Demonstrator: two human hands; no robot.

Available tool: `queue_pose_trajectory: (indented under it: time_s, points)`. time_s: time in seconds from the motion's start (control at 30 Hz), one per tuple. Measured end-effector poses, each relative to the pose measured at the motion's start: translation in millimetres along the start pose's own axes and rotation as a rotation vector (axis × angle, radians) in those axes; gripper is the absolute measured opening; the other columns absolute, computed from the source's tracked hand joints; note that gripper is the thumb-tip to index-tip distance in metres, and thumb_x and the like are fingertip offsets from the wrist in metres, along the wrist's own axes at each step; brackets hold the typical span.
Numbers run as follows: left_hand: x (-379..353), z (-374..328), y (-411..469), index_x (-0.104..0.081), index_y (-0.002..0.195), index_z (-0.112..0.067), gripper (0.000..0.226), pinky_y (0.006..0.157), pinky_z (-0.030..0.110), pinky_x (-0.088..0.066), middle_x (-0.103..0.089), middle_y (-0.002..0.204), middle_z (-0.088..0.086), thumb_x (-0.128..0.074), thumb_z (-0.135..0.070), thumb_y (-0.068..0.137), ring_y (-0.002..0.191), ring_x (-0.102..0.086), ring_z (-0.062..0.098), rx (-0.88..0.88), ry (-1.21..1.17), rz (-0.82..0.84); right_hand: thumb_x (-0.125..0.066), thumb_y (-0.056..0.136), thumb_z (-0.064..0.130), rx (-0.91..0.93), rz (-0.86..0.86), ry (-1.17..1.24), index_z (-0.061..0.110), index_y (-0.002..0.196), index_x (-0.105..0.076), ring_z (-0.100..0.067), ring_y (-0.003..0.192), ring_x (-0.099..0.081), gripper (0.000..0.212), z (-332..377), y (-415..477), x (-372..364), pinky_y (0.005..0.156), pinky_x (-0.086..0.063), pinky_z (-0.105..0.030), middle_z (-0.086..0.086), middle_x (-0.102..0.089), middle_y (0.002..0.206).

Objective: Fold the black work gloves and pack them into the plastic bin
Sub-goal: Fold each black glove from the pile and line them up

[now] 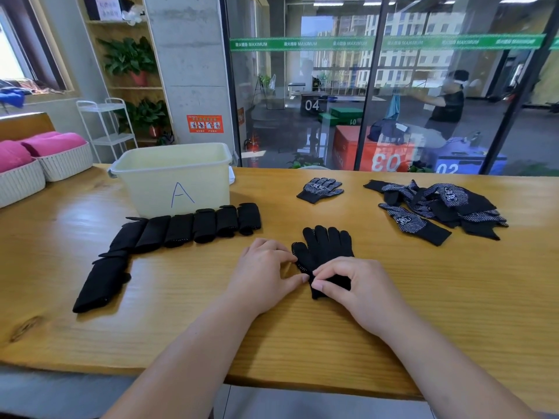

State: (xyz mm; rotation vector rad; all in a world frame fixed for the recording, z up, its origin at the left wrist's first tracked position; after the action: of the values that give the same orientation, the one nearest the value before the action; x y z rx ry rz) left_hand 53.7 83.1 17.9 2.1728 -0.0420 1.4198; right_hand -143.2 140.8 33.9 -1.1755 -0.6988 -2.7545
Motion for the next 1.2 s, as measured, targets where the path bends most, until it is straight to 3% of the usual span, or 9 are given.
queue_pose_trajectory:
  time_s: [0.33, 0.47, 0.53, 0.6, 0.7, 0.8, 0.9, 1.03, 1.2]
  points:
    - [2, -2, -1, -0.075, 0.128, -0.035, 0.058, 0.112, 0.037, -0.043, -0.064, 0.127, -0.023, -0.063, -0.076, 0.088, 0.129, -0.044, 0.007, 0.001, 0.013, -0.004, -0.076, 0.094, 0.047, 0.024, -0.007, 0.010, 0.041, 0.093, -0.082, 0.003, 0.107, -0.068, 0.008, 8, 3, -4, 0.096, -0.054, -0.034, 0.032, -0.073, 0.105]
    - [3, -2, -1, -0.075, 0.127, -0.034, 0.061, 0.111, 0.038, -0.044, -0.065, 0.126, -0.023, -0.064, -0.079, 0.086, 0.129, -0.045, 0.008, 0.005, 0.005, 0.000, -0.063, 0.105, 0.037, 0.034, -0.120, -0.057, 0.037, 0.117, -0.078, 0.005, 0.115, -0.064, 0.019, 10, 13, 9, 0.100, -0.053, -0.030, 0.029, -0.071, 0.118]
    - [3, -3, -1, -0.075, 0.127, -0.034, 0.062, 0.111, 0.038, -0.044, -0.065, 0.126, -0.024, -0.065, -0.079, 0.085, 0.128, -0.045, 0.008, 0.011, -0.002, 0.000, -0.059, 0.107, 0.036, -0.026, -0.064, -0.216, 0.037, 0.137, -0.068, 0.001, 0.133, -0.055, 0.031, 6, 27, 6, 0.112, -0.047, -0.033, 0.026, -0.062, 0.142]
    - [4, -3, -1, -0.076, 0.127, -0.033, 0.062, 0.111, 0.038, -0.044, -0.065, 0.125, -0.023, -0.065, -0.078, 0.086, 0.128, -0.045, 0.008, 0.012, -0.012, -0.003, -0.051, 0.110, 0.043, -0.116, 0.166, -0.364, 0.039, 0.158, -0.046, -0.007, 0.156, -0.029, 0.049, -2, 36, -12, 0.125, -0.033, -0.038, 0.020, -0.037, 0.166]
    - [4, -3, -3, -0.075, 0.128, -0.031, 0.061, 0.111, 0.036, -0.045, -0.065, 0.126, -0.022, -0.066, -0.075, 0.087, 0.128, -0.045, 0.007, 0.013, -0.026, -0.001, -0.037, 0.113, 0.048, -0.162, 0.402, -0.445, 0.040, 0.166, -0.026, -0.012, 0.163, -0.004, 0.055, -12, 40, -34, 0.132, -0.017, -0.042, 0.014, -0.011, 0.176]
    - [5, -2, -2, -0.075, 0.127, -0.032, 0.056, 0.109, 0.036, -0.045, -0.065, 0.127, -0.023, -0.069, -0.071, 0.087, 0.127, -0.046, 0.007, 0.019, -0.059, 0.001, -0.038, 0.114, 0.044, -0.196, 0.352, -0.412, 0.037, 0.168, -0.024, -0.016, 0.164, -0.004, 0.056, -12, 56, -28, 0.132, -0.015, -0.043, 0.012, -0.009, 0.177]
    - [6, -3, -1, -0.074, 0.129, -0.033, 0.045, 0.109, 0.034, -0.044, -0.065, 0.128, -0.021, -0.068, -0.060, 0.093, 0.126, -0.046, 0.007, 0.034, -0.068, 0.005, -0.032, 0.113, 0.049, -0.268, 0.285, -0.530, 0.027, 0.170, -0.014, -0.023, 0.164, -0.002, 0.063, -20, 77, -32, 0.132, -0.014, -0.045, 0.002, -0.003, 0.178]
    - [8, 2, -3, -0.071, 0.128, -0.031, 0.036, 0.106, 0.032, -0.045, -0.064, 0.121, -0.018, -0.063, -0.049, 0.098, 0.121, -0.048, 0.007, 0.064, -0.100, -0.026, -0.012, 0.106, 0.069, -0.349, 0.349, -0.587, 0.035, 0.170, -0.001, -0.025, 0.164, 0.009, 0.073, -38, 86, -54, 0.133, -0.002, -0.050, 0.002, 0.009, 0.178]
    - [13, 1, -3, -0.067, 0.131, -0.031, 0.031, 0.106, 0.024, -0.039, -0.061, 0.126, -0.016, -0.062, -0.041, 0.101, 0.124, -0.046, 0.008, 0.063, -0.115, -0.075, -0.007, 0.103, 0.074, -0.351, 0.354, -0.612, 0.039, 0.169, 0.004, -0.026, 0.164, 0.012, 0.075, -42, 89, -55, 0.132, -0.001, -0.051, 0.003, 0.013, 0.177]
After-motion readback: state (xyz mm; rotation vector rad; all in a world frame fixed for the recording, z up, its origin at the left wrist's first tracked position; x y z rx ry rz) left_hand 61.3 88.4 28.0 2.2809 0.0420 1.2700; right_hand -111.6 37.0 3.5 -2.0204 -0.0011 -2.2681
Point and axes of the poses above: each hand's wrist, its own y-axis towards the middle knuckle, its own x-axis out of the back of the hand, z = x × y, the point moved 6 cm from there along y, towards the middle knuckle
